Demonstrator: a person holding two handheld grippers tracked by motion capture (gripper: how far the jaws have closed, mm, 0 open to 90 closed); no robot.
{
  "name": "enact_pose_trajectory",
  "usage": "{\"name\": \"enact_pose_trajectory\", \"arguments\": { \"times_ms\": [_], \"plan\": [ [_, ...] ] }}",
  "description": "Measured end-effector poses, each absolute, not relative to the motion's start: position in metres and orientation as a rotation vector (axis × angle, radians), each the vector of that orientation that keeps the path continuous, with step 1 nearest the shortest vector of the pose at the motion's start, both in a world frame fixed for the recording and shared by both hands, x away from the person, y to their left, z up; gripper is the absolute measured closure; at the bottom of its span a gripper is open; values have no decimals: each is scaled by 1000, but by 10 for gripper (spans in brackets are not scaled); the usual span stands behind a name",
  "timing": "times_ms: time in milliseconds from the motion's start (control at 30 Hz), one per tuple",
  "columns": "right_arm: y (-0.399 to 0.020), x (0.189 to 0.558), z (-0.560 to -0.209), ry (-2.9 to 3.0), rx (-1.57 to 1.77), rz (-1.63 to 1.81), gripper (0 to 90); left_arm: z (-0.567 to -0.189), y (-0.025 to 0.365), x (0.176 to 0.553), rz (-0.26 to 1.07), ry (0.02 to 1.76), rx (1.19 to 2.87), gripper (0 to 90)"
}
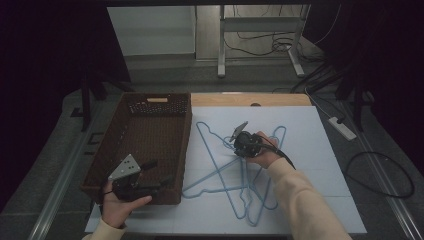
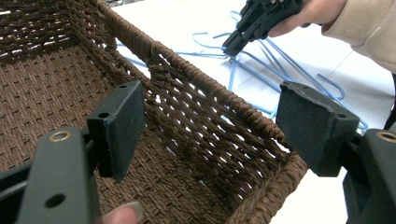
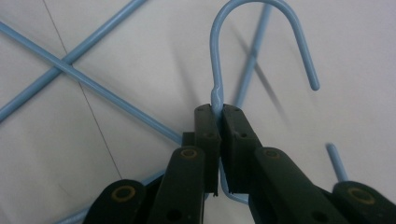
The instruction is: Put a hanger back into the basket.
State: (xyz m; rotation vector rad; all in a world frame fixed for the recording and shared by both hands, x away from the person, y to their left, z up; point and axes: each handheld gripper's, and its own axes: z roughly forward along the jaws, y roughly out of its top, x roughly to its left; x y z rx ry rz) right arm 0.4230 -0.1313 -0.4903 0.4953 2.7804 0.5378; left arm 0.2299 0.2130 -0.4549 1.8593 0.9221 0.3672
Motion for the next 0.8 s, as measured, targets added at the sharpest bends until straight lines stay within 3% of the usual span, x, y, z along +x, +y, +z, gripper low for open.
{"name": "enact_pose_trajectory", "arguments": {
  "times_ms": [800],
  "plan": [
    [-183,408,-427,2580,725,828,865,-454,211,230,369,919,1862,253]
  ]
}}
